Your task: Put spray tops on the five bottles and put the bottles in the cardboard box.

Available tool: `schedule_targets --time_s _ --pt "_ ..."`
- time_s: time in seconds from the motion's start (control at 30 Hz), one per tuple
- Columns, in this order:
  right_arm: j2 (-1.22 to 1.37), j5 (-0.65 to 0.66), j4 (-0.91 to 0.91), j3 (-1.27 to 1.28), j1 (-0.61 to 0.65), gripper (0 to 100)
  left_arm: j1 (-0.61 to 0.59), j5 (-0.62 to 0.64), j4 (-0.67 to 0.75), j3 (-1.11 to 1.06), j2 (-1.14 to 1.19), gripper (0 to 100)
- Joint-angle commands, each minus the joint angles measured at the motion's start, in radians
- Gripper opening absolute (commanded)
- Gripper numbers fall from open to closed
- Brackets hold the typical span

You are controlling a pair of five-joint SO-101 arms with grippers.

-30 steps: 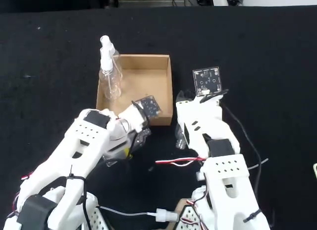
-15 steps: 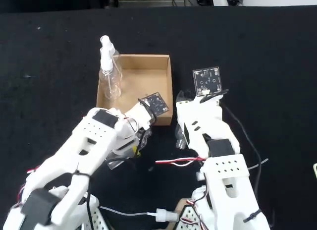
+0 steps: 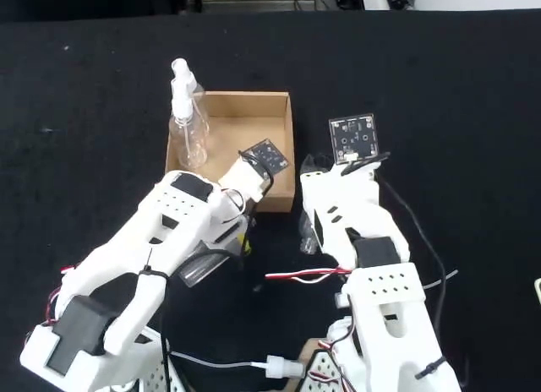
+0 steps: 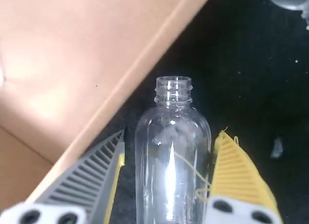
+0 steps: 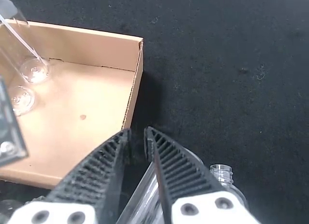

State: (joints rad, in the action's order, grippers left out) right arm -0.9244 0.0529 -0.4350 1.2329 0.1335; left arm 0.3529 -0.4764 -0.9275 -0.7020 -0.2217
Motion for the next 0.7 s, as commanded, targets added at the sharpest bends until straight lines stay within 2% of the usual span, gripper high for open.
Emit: schedule_targets --time_s 0.0,0.37,0.43,0.67 --pt "-0.025 0.005 0.023 -0.01 -0.015 3.9 -0.002 0.014 -0.006 0.002 -0.014 27" --pt "-0.025 0.005 0.023 -0.01 -0.015 3.9 0.082 0.011 -0.009 -0.059 -0.018 22" --pt "-0.025 0.005 0.023 -0.01 -0.015 3.9 0.085 0.003 -0.049 -0.053 -0.018 22" --pt "-0.025 0.005 0.023 -0.01 -0.015 3.9 0.038 -0.146 -0.216 -0.059 -0.097 22"
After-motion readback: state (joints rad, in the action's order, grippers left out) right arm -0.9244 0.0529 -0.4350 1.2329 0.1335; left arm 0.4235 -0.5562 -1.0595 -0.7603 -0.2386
